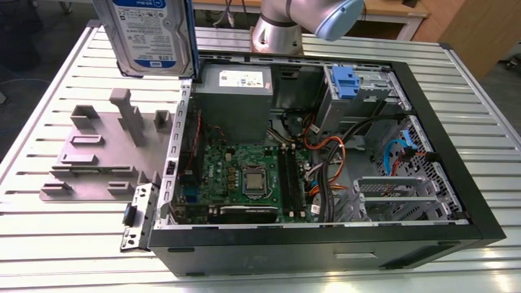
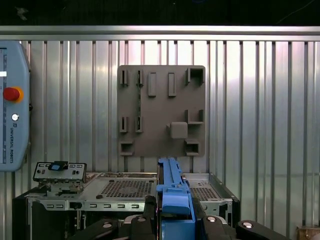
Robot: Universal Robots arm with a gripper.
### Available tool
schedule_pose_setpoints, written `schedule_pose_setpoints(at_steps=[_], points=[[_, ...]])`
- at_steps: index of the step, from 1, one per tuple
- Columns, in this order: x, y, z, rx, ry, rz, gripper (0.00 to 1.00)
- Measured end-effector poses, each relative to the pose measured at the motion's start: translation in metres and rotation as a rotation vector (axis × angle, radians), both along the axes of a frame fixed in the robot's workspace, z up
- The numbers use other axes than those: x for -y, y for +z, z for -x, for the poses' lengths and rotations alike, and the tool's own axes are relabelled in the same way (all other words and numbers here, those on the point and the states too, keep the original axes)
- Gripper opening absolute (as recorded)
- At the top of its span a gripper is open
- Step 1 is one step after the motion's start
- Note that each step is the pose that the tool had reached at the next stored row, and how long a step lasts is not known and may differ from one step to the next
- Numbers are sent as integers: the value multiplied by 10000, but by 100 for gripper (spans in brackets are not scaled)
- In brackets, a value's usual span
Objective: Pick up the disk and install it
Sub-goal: 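Pick up the disk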
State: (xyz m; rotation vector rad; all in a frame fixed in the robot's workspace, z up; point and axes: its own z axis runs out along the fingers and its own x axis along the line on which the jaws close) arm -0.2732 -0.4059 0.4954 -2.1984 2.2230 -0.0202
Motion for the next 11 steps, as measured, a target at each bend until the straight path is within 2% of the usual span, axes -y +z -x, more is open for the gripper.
schedule_pose_setpoints(at_steps=[11], points=[[0,-1,-60,1,0,-1,36]])
